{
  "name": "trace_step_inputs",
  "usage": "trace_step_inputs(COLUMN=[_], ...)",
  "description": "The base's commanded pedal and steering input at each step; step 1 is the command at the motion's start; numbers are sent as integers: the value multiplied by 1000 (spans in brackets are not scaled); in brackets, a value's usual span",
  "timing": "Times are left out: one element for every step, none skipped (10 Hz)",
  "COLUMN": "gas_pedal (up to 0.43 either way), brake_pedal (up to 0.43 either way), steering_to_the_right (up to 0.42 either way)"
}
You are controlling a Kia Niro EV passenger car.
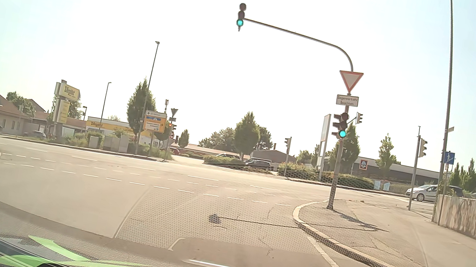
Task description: Follow the waypoints while adhering to traffic rules and regulations
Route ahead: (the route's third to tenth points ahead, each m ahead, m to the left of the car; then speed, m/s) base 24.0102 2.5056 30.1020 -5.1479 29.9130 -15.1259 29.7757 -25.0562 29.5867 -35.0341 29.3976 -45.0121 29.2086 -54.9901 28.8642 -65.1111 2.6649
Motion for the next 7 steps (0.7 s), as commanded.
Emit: trace_step_inputs(gas_pedal=[280, 268, 268, 268, 268, 268, 268], brake_pedal=[0, 0, 0, 0, 0, 0, 0], steering_to_the_right=[-16, -17, -17, -17, -18, -18, -18])
